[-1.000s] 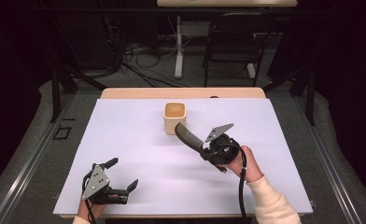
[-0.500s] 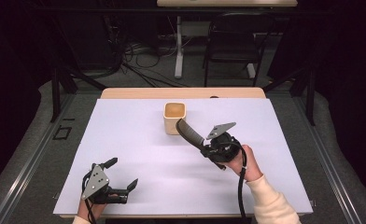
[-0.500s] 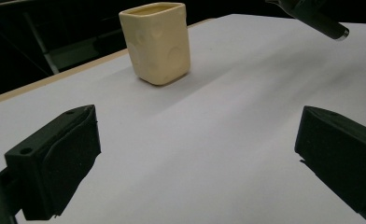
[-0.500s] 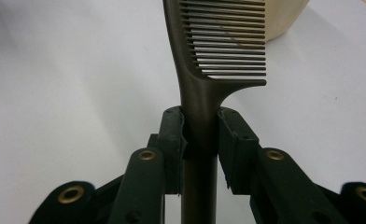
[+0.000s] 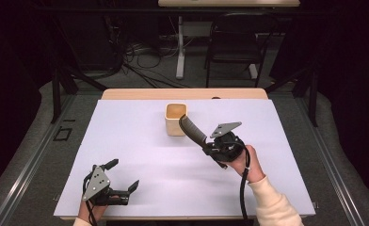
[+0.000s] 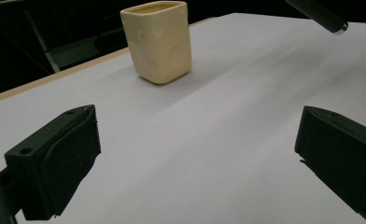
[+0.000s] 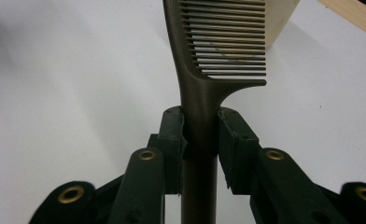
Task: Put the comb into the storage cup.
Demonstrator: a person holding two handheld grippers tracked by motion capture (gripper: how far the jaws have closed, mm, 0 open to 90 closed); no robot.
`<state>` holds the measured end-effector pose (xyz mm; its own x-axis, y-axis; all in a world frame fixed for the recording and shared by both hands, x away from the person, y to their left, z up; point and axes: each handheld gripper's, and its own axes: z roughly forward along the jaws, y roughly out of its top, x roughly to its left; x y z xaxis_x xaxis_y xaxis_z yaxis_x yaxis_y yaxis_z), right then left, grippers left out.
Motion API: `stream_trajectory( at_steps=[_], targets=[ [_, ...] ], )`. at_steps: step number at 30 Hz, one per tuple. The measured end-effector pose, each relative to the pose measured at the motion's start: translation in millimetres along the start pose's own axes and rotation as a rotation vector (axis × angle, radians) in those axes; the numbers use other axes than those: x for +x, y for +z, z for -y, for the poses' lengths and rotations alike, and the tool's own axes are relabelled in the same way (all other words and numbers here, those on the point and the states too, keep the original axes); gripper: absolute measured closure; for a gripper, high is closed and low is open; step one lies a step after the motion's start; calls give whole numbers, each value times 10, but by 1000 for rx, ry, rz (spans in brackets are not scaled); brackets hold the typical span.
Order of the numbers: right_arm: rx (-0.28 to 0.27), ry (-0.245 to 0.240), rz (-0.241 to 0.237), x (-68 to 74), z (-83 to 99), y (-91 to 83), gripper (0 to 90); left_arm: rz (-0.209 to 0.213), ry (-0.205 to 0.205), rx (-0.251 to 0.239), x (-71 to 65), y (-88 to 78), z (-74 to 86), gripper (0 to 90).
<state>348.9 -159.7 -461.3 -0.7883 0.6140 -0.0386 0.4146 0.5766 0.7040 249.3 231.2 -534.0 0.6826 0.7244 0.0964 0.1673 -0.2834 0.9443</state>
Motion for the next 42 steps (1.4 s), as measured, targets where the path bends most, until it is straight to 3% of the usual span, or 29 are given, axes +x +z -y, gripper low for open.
stream_trajectory(
  at_steps=[22,42],
  targets=[
    [-47,13,20,-32,-56,-42,724,-14,-1,3,1,0,4,2],
    [-97,2,26,-90,-292,-39,724,-18,-5,5,8,-2,8,3]
  ],
)
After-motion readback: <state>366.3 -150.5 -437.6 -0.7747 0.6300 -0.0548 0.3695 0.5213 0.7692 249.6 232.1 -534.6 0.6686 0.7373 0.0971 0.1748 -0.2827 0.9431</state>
